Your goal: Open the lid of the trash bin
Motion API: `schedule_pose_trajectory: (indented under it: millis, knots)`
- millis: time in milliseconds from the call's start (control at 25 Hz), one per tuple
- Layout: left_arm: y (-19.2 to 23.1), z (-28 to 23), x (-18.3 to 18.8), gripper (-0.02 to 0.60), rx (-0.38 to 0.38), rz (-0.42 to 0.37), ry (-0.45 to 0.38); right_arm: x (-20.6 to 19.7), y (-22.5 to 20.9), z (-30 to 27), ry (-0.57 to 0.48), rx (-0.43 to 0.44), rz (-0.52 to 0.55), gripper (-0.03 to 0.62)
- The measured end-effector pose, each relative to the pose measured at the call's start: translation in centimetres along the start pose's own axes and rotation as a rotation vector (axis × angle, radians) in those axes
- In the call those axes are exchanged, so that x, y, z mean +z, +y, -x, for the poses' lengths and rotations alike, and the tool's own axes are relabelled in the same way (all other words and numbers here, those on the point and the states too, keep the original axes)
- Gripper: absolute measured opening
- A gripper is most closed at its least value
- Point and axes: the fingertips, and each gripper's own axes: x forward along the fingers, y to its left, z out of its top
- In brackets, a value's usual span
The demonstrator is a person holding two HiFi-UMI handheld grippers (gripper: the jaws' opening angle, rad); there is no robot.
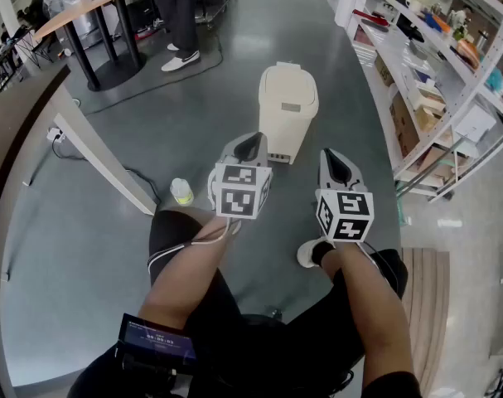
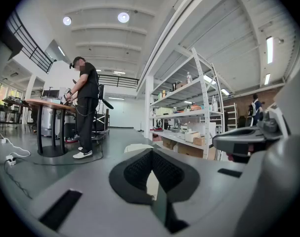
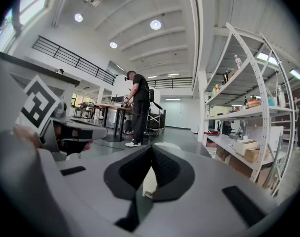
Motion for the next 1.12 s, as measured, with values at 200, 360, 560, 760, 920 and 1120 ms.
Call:
schedule_pose_trajectory:
  millis: [200, 360, 560, 760, 920, 1120]
  knots:
    - [0.4, -0.9, -0.5, -0.003, -0.054, 0.032, -0.016, -0.9, -1.0, -2.4, 0.009, -0.035, 0.009, 0.005]
    - [-0.2, -1.5, 0.1, -0.003, -0.089, 0.054, -0.017, -1.5, -1.2, -4.6, 0.029, -0.030, 0.021, 0.005]
    - [2.1, -2.8, 0.6, -0.003, -0.022, 0.038, -0.021, -1.8, -1.1, -7.4, 0.024, 0.009, 0.007, 0.005]
    - [2.8, -5.8, 0.9, -0.003, -0.015, 0.089, -0.017, -1.6, -1.9, -10.7, 0.025, 0.035, -0.008, 0.005]
    - [3.1, -8.5, 1.3, -0.003, -0.015, 0.079, -0.028, -1.6, -2.6, -12.9, 0.029, 0.048, -0.016, 0.005]
    - [4.8, -11.1, 0.7, -0.003, 0.011, 0.105, 0.014, -1.6, -3.2, -15.0, 0.044, 0.054, -0.027, 0.005]
